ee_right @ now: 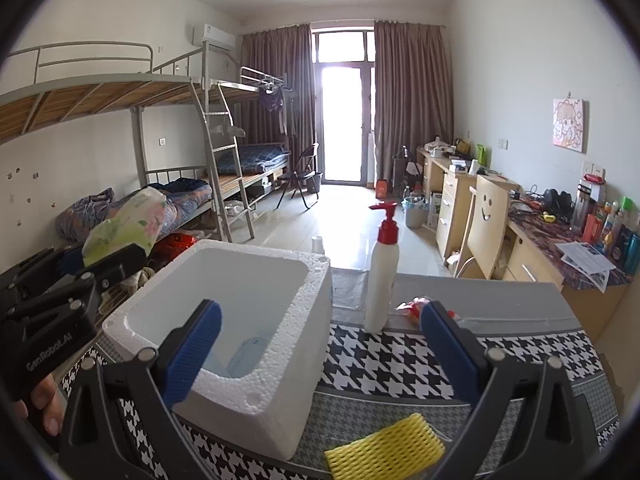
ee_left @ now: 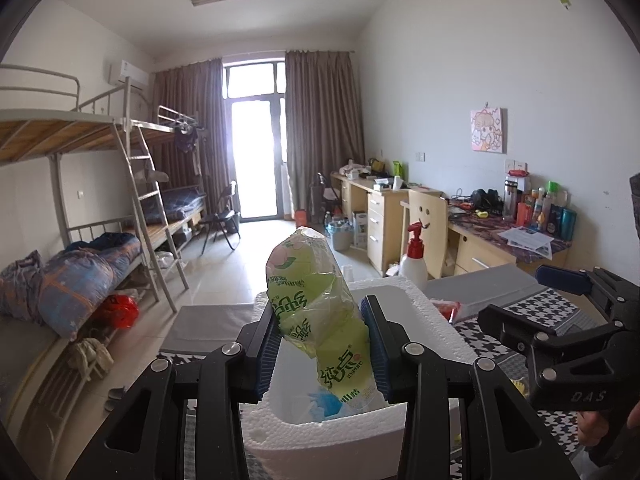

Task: Organize soft objects
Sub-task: 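Hold the green packet over the box with the left tool while the right tool withdraws, then open the left gripper to drop the green packet into the foam box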

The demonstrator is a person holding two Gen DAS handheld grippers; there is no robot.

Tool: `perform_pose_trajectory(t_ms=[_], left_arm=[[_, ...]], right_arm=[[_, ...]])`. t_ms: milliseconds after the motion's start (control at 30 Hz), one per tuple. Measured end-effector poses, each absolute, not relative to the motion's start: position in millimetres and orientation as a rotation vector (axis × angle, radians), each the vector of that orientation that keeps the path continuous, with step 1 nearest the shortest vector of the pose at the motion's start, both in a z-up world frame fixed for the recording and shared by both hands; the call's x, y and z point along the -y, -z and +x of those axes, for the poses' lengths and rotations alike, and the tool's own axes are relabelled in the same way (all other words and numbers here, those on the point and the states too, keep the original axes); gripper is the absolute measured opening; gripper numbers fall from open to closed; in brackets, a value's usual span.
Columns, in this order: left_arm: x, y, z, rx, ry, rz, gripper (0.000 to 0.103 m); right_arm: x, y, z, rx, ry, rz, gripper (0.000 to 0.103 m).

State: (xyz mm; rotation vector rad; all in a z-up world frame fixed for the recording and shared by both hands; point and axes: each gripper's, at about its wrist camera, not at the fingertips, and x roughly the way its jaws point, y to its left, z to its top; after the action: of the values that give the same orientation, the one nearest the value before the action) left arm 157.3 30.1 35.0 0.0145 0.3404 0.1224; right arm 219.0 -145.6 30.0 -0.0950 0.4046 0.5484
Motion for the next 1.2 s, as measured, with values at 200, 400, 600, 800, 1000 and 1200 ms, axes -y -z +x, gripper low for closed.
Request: perform_pose_trajectory(t_ms=[200,400,600,800,1000,1200], left_arm=[[-28,-35,164,-0.345,-0.099,0.017,0.042],[-24,-34,169,-0.349,-0.09,0.021,0.042],[-22,-34,174,-0.358,-0.081,0.02,0.042],[-17,-33,181,-0.372,-0.07,0.037,0.042],[-16,-30,189,-0.398,-0.057,0.029,0.042],[-17,-27,195,-0.433,-0.042,0.016,0.042]], right_arm=[[160,-29,219,-0.401,-0.535,-0.066,0.101],[166,-25,220,-0.403,-0.475,-0.093,0.101],[176,-21,221,-0.411,-0.42,-0.071,0.101],[185,-18,221,-0.415,-0.428,-0.071,0.101],[189,-13,215,-0.417,-0.427,-0.087,0.101],[196,-10,214,-0.438,-0.433,-0.078,0.101]])
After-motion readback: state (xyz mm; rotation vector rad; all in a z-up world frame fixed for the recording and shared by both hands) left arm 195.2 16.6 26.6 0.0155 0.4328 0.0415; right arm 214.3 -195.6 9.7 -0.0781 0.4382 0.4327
